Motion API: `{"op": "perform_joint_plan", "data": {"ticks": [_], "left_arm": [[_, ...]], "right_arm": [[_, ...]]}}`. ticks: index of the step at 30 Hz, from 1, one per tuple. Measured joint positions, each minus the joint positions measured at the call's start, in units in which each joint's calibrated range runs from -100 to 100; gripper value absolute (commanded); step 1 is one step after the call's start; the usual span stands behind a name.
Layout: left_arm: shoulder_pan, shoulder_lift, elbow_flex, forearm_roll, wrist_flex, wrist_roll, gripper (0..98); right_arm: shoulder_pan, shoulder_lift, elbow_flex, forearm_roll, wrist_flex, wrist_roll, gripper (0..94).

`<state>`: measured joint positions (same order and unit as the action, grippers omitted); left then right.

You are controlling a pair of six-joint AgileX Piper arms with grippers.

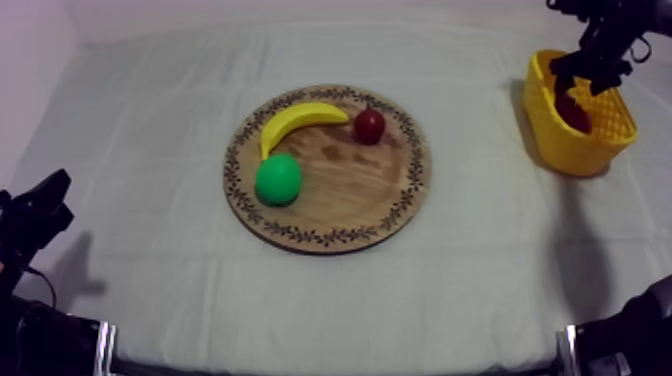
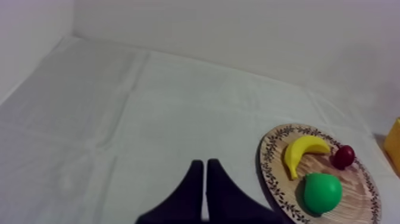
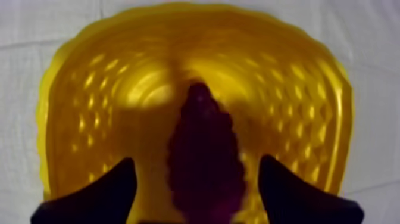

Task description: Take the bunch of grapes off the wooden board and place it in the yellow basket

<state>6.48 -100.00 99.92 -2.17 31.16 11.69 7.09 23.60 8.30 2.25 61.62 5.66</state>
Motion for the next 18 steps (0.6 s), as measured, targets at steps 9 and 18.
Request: {"op": "perform_joint_plan", "data": {"ticks": [9, 18], "left_arm": [[0.0, 0.0, 0.0, 0.0, 0.0, 0.0, 0.1], [0.0, 0.0, 0.0, 0.0, 0.0, 0.0, 0.1]], "right_arm": [[-0.4, -8.1, 3.0, 0.7, -3.1, 0.0, 64.2], [-0.1, -24.2, 10.7, 0.8, -8.2, 0.2, 55.7]]}}
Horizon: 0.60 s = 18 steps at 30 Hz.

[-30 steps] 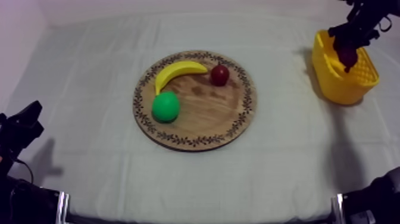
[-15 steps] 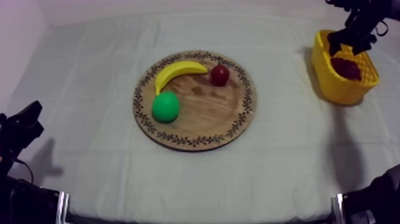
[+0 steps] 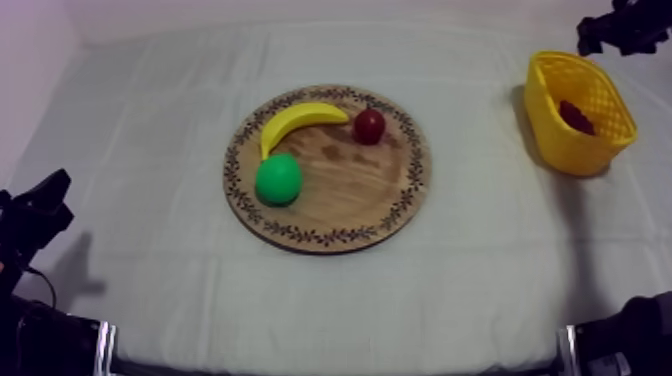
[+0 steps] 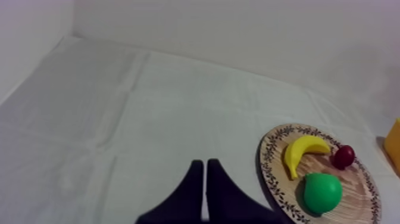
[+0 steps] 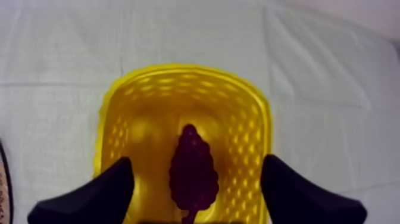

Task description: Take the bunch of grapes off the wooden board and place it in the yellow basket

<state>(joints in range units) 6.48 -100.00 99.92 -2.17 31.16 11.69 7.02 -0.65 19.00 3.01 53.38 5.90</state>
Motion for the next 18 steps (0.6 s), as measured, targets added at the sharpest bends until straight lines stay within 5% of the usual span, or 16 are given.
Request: {"op": "perform_joint_plan", "data": {"ticks": [18], "left_arm": [[0.0, 0.0, 0.0, 0.0, 0.0, 0.0, 0.1]], "right_arm": [[-2.3, -33.9, 28.0, -0.3, -17.4, -2.1, 38.5]]}}
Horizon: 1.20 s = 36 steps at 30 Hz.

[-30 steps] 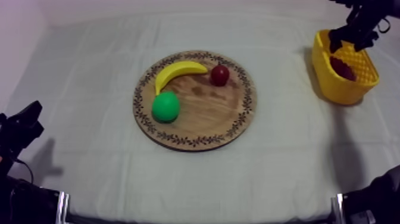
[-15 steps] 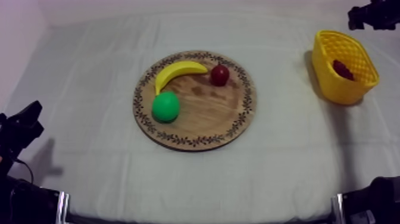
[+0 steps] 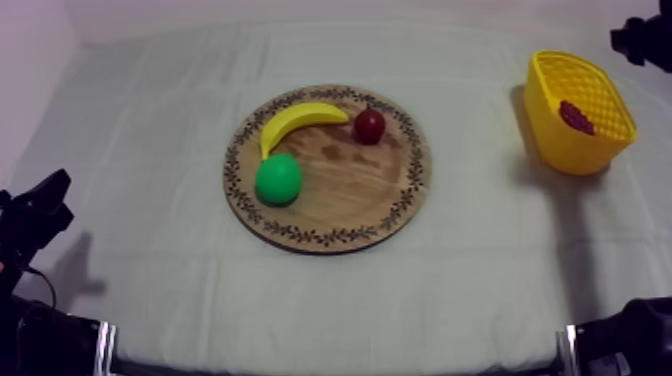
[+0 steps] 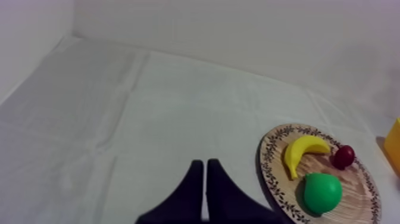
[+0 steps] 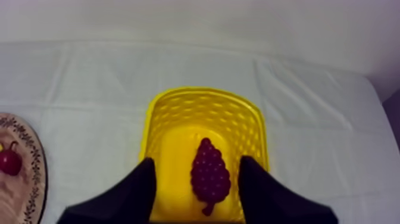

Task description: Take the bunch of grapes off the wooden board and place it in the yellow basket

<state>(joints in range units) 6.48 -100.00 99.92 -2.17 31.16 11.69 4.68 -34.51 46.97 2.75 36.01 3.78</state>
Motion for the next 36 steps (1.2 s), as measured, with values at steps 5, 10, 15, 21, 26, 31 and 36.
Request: {"op": "perform_joint_plan", "data": {"ticks": [5, 10, 15, 21, 26, 31, 36], "left_arm": [[0.0, 0.0, 0.0, 0.0, 0.0, 0.0, 0.1], [0.0, 0.0, 0.0, 0.0, 0.0, 0.0, 0.1], [0.0, 0.0, 0.0, 0.0, 0.0, 0.0, 0.1], [0.0, 0.0, 0.0, 0.0, 0.0, 0.0, 0.1], [0.0, 0.0, 0.0, 0.0, 0.0, 0.0, 0.1], [0.0, 0.0, 0.0, 0.0, 0.0, 0.0, 0.1], [0.0, 0.0, 0.0, 0.0, 0.0, 0.0, 0.1]], "right_arm": [[-1.6, -8.8, 10.0, -0.1, -4.2, -1.3, 34.5], [-2.8, -18.6, 20.5, -0.3, -9.9, -2.7, 31.2], [-3.6, -28.4, 31.3, -0.9, -13.4, -3.1, 28.8], [-3.7, -41.5, 42.8, -1.4, -14.2, -3.5, 22.2], [-3.6, -51.2, 50.1, -1.8, -14.3, -4.2, 12.3], [-3.6, -58.3, 52.5, -1.4, -11.6, -6.3, 2.9], [-3.6, -61.0, 52.6, -2.7, -8.5, -7.5, 1.1]]}}
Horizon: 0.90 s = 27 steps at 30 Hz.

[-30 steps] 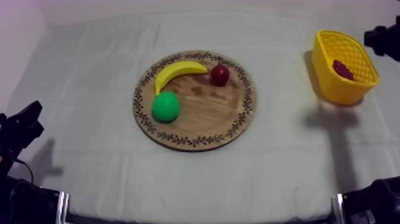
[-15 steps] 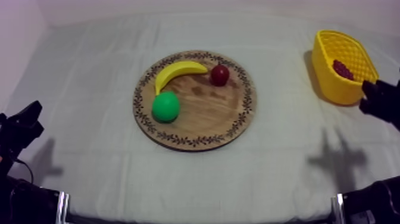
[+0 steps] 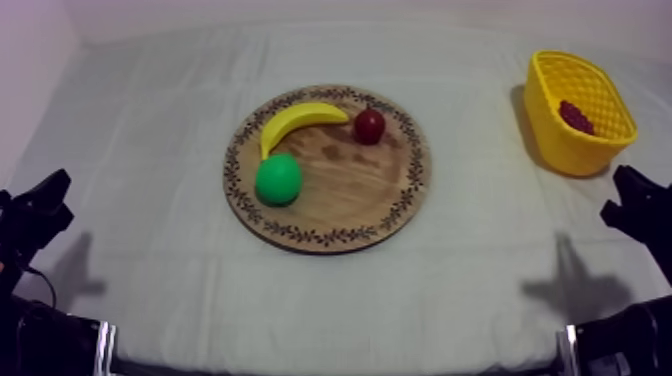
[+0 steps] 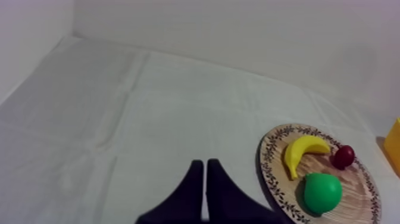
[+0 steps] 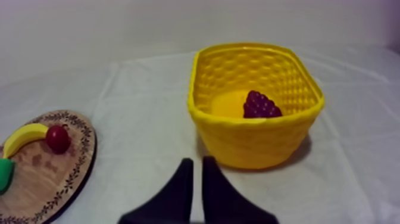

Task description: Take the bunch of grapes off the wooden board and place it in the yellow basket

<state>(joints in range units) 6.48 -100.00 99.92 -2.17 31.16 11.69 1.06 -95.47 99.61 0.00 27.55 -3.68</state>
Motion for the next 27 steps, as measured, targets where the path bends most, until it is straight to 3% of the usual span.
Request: {"op": "perform_joint_plan", "data": {"ticks": [3, 13, 17, 23, 27], "left_arm": [[0.0, 0.0, 0.0, 0.0, 0.0, 0.0, 0.1], [0.0, 0.0, 0.0, 0.0, 0.0, 0.0, 0.1], [0.0, 0.0, 0.0, 0.0, 0.0, 0.0, 0.1], [0.0, 0.0, 0.0, 0.0, 0.0, 0.0, 0.1], [0.0, 0.0, 0.0, 0.0, 0.0, 0.0, 0.1]], "right_arm": [[0.0, -0.2, 0.0, -1.5, 3.4, 1.3, 0.8], [0.0, -0.2, 0.1, -1.5, 6.1, 0.4, 0.5], [0.0, -0.2, 0.1, -1.5, 6.3, 3.8, 0.4], [0.0, -0.2, 0.1, -1.5, 6.3, 12.1, 0.4], [0.0, -0.2, 0.1, -1.5, 6.3, 14.8, 0.4]]}}
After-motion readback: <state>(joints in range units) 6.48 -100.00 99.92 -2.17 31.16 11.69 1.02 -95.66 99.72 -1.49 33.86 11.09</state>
